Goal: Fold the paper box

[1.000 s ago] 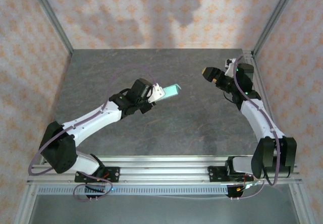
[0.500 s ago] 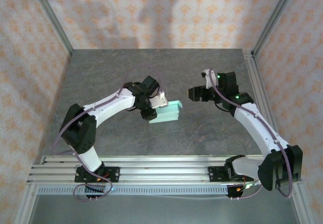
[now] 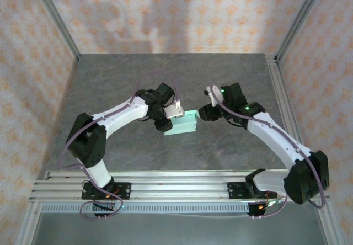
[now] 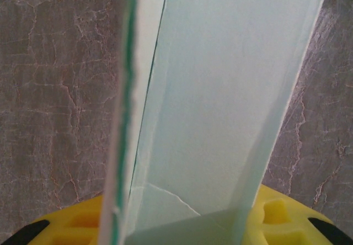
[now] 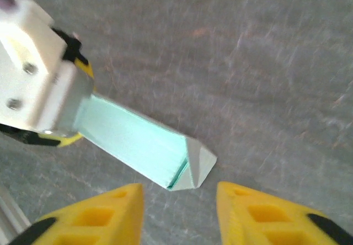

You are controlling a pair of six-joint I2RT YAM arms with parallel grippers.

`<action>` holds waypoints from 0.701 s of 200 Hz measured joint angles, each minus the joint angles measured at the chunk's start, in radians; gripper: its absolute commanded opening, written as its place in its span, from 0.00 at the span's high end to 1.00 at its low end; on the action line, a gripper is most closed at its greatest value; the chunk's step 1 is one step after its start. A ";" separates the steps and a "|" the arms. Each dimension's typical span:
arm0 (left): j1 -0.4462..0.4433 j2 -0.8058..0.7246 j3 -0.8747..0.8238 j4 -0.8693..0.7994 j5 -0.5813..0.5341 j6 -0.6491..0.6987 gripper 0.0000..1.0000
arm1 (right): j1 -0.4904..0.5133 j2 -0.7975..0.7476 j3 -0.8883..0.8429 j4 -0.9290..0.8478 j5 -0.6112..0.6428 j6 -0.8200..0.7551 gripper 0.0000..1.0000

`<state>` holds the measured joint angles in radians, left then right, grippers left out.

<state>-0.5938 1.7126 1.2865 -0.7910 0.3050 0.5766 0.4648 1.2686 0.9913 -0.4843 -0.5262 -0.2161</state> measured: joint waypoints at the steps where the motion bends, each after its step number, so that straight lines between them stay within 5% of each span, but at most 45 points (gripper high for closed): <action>1: 0.000 0.000 0.000 0.000 0.000 0.000 0.67 | 0.002 0.005 0.002 -0.003 0.000 0.000 0.65; 47: 0.000 0.000 -0.001 0.001 0.001 0.000 0.67 | 0.028 0.095 0.051 -0.039 0.035 -0.052 0.82; 121: 0.000 0.000 -0.001 0.002 0.001 0.000 0.67 | 0.034 0.163 0.097 -0.047 0.041 -0.066 0.81; 140: 0.000 0.000 -0.001 0.002 0.001 0.000 0.67 | 0.037 0.181 0.101 -0.048 0.044 -0.069 0.91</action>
<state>-0.5938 1.7130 1.2858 -0.7895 0.3061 0.5766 0.5018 1.4494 1.0927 -0.5323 -0.4824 -0.2848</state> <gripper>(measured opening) 0.409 0.163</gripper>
